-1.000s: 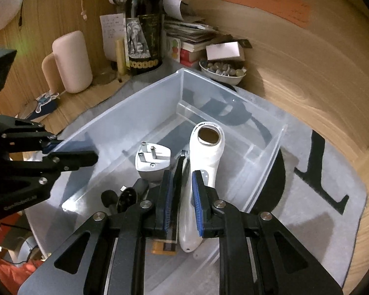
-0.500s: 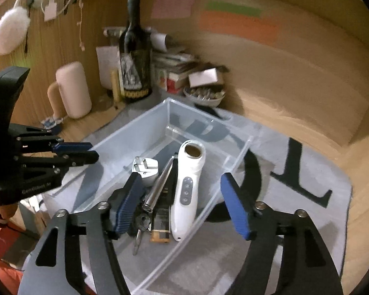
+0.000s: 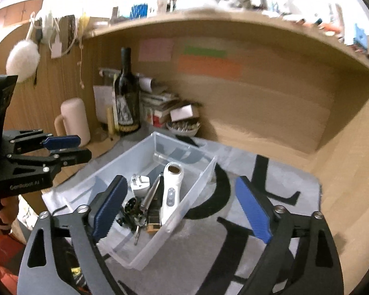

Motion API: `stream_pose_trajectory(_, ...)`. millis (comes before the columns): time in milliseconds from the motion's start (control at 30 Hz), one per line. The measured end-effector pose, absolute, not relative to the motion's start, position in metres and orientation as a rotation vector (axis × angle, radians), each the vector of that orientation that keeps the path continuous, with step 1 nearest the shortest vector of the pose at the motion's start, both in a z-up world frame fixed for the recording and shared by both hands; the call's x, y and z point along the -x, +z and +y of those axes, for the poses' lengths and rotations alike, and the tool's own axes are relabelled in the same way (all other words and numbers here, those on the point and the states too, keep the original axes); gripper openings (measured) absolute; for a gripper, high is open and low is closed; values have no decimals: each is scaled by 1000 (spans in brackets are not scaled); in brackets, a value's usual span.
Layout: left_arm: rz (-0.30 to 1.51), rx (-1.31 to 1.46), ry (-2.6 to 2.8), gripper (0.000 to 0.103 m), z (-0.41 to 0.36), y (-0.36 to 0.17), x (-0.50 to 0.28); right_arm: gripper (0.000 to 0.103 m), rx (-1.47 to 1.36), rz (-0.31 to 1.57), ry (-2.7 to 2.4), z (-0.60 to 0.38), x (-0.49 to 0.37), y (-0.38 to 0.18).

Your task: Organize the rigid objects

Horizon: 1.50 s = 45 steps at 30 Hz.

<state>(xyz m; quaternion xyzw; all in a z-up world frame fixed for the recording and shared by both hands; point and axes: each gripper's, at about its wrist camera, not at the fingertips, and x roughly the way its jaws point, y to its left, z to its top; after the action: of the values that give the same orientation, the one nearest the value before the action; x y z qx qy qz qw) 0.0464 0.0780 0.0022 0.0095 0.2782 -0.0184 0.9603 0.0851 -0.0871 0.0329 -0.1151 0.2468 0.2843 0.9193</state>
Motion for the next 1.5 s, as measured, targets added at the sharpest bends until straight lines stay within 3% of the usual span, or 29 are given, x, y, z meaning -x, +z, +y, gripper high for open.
stream_pose_trajectory(100, 493, -24, -34, 66, 66, 12, -32, 103, 219, 457, 559, -97, -70, 41)
stream_pose_trajectory(200, 440, -12, -33, 82, 60, 17, -21, 103, 207, 413, 534, -106, -57, 47)
stream_pose_trajectory(400, 334, 9, -25, 99, 48, 24, 4, 103, 195, 338, 484, -121, -32, 55)
stream_pose_trajectory(1500, 312, 34, -45, 102, 44, 12, 12, 103, 116, 323, 425, -135, -22, 46)
